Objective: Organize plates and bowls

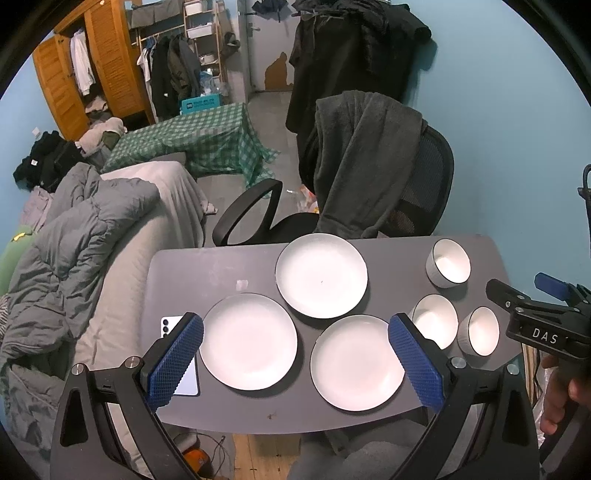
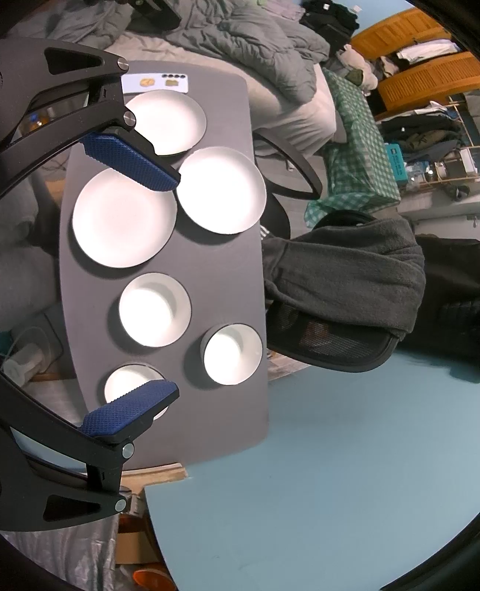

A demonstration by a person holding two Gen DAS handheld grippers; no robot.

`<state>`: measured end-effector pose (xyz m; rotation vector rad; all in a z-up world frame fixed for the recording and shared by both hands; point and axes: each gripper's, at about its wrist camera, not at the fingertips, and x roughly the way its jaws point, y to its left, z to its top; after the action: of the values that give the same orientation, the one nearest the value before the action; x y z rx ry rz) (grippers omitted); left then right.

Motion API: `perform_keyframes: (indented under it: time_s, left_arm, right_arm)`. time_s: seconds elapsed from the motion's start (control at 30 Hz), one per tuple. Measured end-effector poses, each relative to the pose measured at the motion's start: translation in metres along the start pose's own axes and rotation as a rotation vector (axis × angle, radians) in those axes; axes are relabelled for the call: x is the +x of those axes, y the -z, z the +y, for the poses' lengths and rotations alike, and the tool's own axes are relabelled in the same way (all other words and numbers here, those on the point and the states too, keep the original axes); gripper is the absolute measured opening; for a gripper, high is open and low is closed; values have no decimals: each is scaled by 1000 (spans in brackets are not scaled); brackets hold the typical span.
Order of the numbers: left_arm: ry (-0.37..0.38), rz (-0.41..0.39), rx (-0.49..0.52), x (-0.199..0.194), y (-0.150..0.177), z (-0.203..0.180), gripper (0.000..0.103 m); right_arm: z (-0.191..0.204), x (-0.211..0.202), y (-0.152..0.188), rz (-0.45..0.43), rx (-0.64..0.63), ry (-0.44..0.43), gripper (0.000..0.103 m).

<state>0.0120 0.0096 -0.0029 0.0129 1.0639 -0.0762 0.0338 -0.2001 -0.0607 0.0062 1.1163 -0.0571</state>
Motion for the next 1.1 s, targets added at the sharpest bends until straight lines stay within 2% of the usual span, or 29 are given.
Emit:
perform_keyframes:
  time_s: [1.1]
  left_arm:
    - [11,6,-2,4,2,2,102]
  right_arm:
    - [7,8,1,11,1,-1,101]
